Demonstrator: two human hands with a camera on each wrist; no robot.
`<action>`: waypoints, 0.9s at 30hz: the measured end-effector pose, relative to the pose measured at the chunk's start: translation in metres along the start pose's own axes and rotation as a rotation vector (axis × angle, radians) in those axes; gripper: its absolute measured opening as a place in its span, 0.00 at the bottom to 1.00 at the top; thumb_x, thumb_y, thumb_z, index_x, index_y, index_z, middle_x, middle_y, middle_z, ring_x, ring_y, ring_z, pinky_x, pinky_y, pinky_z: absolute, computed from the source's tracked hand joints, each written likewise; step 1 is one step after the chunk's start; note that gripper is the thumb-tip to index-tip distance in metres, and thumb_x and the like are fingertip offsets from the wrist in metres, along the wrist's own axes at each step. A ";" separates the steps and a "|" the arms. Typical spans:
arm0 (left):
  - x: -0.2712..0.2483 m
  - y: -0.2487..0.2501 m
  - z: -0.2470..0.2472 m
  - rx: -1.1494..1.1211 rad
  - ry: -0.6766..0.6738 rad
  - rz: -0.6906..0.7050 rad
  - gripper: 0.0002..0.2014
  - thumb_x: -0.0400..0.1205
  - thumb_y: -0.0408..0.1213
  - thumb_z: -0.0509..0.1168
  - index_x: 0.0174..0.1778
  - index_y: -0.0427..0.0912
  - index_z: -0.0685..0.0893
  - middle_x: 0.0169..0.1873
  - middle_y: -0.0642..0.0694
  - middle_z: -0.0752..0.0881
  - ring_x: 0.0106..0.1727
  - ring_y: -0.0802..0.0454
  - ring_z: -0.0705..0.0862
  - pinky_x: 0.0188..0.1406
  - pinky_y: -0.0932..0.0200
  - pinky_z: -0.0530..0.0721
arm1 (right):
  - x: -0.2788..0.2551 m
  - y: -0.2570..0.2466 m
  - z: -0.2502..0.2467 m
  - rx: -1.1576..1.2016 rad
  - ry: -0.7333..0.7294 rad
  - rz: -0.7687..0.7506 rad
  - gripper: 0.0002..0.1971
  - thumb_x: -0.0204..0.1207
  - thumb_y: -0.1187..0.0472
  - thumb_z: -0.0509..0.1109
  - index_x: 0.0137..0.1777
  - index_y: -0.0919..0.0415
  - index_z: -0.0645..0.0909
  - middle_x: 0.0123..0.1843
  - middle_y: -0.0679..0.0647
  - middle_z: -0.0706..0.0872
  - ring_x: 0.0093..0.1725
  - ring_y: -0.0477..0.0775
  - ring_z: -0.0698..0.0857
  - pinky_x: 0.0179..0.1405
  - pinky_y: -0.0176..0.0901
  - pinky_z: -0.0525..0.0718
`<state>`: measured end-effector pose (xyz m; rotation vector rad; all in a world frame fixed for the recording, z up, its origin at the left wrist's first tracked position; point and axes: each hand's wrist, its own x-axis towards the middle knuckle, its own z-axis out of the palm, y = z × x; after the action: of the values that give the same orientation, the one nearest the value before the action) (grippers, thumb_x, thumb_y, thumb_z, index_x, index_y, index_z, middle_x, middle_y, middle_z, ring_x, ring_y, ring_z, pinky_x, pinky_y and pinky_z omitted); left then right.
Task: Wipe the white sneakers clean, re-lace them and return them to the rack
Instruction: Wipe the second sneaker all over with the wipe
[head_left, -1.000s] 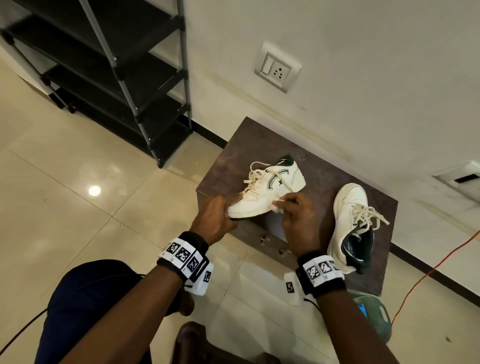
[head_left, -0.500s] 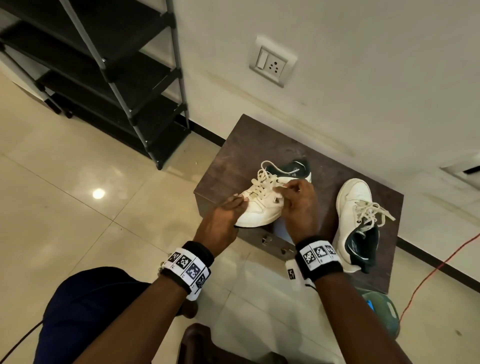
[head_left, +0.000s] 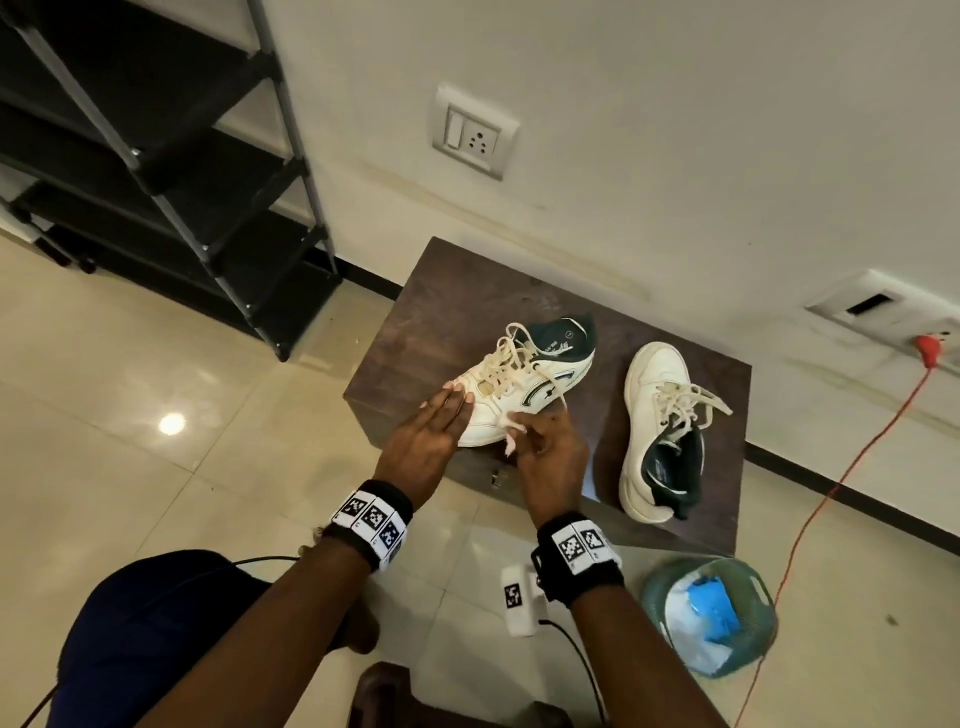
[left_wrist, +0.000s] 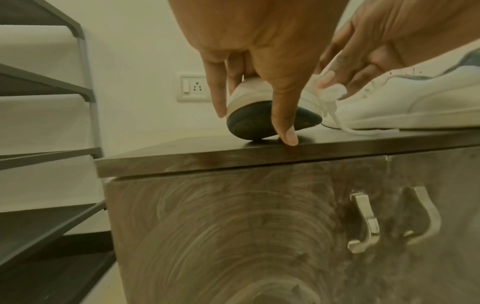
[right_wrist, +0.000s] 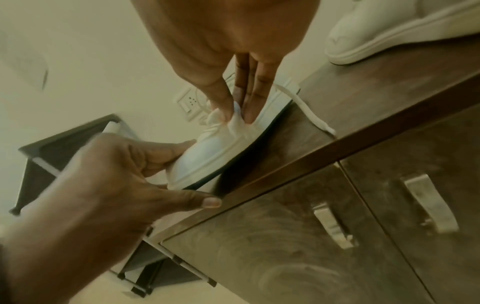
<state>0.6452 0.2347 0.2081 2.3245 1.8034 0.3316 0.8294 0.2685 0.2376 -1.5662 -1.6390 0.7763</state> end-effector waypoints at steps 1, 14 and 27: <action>0.004 0.003 0.000 0.016 -0.012 0.010 0.37 0.70 0.24 0.79 0.77 0.31 0.77 0.76 0.33 0.79 0.77 0.36 0.78 0.69 0.43 0.84 | -0.002 0.002 -0.001 0.042 0.005 0.050 0.12 0.72 0.71 0.80 0.52 0.58 0.93 0.49 0.50 0.89 0.45 0.44 0.89 0.48 0.37 0.87; 0.062 0.087 -0.076 0.023 0.203 0.113 0.15 0.72 0.35 0.73 0.55 0.45 0.90 0.46 0.45 0.88 0.43 0.43 0.87 0.30 0.53 0.82 | -0.045 0.035 -0.013 0.586 0.192 0.485 0.11 0.72 0.82 0.74 0.50 0.71 0.91 0.49 0.58 0.94 0.49 0.49 0.92 0.56 0.43 0.88; 0.129 0.107 -0.054 0.237 -0.307 0.260 0.08 0.74 0.40 0.66 0.44 0.45 0.89 0.46 0.44 0.89 0.48 0.37 0.88 0.37 0.51 0.74 | -0.055 0.041 -0.038 0.840 0.172 0.556 0.13 0.72 0.82 0.73 0.49 0.67 0.91 0.45 0.56 0.94 0.43 0.48 0.91 0.45 0.41 0.87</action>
<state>0.7602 0.3335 0.2978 2.6001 1.4675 -0.2103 0.8838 0.2148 0.2196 -1.3797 -0.5773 1.3485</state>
